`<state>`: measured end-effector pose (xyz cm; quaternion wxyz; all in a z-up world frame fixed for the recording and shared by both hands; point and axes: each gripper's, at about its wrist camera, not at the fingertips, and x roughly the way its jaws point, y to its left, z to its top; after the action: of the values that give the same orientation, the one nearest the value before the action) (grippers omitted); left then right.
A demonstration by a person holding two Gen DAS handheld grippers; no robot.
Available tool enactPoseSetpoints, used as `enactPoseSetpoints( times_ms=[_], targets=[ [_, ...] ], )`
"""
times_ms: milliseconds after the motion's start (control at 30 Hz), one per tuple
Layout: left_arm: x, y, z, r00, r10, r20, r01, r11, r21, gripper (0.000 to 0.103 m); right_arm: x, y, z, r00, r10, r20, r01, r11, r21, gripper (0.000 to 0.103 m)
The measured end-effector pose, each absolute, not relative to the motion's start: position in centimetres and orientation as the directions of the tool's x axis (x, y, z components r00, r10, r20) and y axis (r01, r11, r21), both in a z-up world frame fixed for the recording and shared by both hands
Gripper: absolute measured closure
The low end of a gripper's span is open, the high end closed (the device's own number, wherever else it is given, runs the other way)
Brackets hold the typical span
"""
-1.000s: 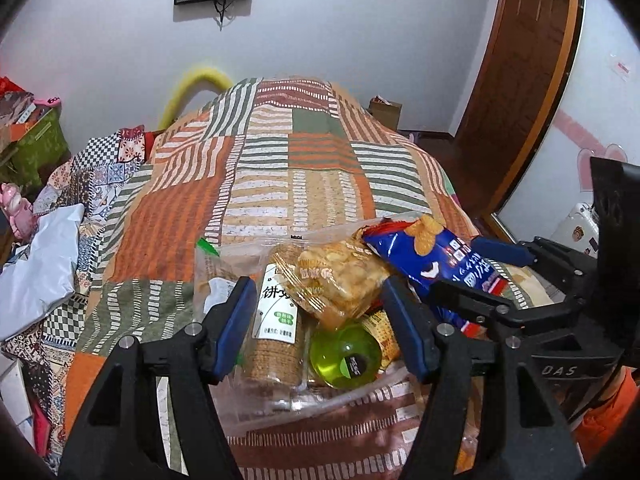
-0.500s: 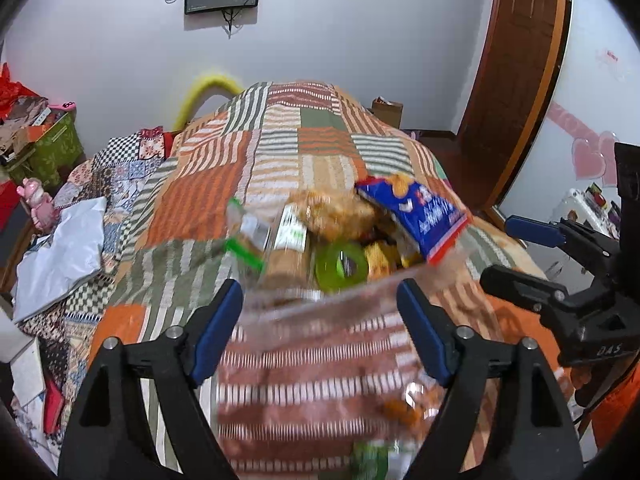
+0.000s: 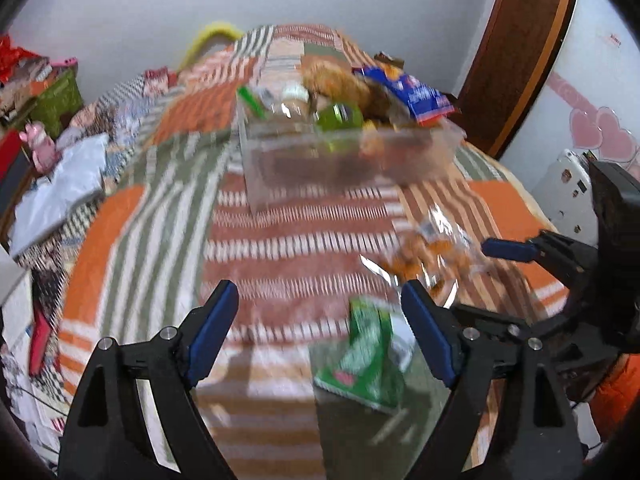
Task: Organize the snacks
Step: 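Grasp the green snack packet with left tool while right tool grasps clear cookie bag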
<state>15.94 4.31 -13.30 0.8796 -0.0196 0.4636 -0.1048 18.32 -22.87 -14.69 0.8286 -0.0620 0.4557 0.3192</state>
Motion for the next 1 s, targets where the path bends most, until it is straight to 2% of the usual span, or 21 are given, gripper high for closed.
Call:
enactPoseSetpoints(
  times_ms=[367,500,633,733,833,867,1000],
  targets=[
    [13.9,2.1,-16.7,0.467,-0.253,-0.847,0.212,0.962,-0.170,0.019,18.9,-21.5,-15.5,0.372,0.424,-0.826,-0.606,0.785,0.130,0.016],
    [14.2,1.8,-17.7,0.449,-0.247,-0.859,0.217,0.962,-0.164,0.020,19.6,-21.0,-15.9,0.368,0.410,-0.835,-0.619,0.778,0.109,0.009],
    [14.4,1.9,-18.5,0.443,-0.255,-0.860,0.212,0.961,-0.176,0.027,20.6,-20.7,-16.6,0.341,0.404,-0.849,-0.620,0.776,0.120,0.001],
    [14.3,1.9,-18.4,0.467,-0.244,-0.850,0.223,0.963,-0.154,0.039,21.4,-20.7,-17.3,0.302,0.418,-0.857,-0.610,0.776,0.164,0.000],
    [14.5,1.9,-18.3,0.494,-0.219,-0.842,0.217,0.968,-0.124,0.044,21.5,-20.5,-17.2,0.307,0.419,-0.855,-0.614,0.773,0.158,0.007],
    [14.6,2.0,-18.3,0.499,-0.212,-0.840,0.214,0.970,-0.118,0.053,21.5,-20.5,-17.2,0.312,0.419,-0.852,-0.615,0.773,0.155,0.008],
    [15.1,2.7,-18.3,0.509,-0.203,-0.836,0.195,0.974,-0.117,0.058,21.5,-21.2,-16.9,0.316,0.452,-0.834,-0.610,0.770,0.186,0.022]
  ],
)
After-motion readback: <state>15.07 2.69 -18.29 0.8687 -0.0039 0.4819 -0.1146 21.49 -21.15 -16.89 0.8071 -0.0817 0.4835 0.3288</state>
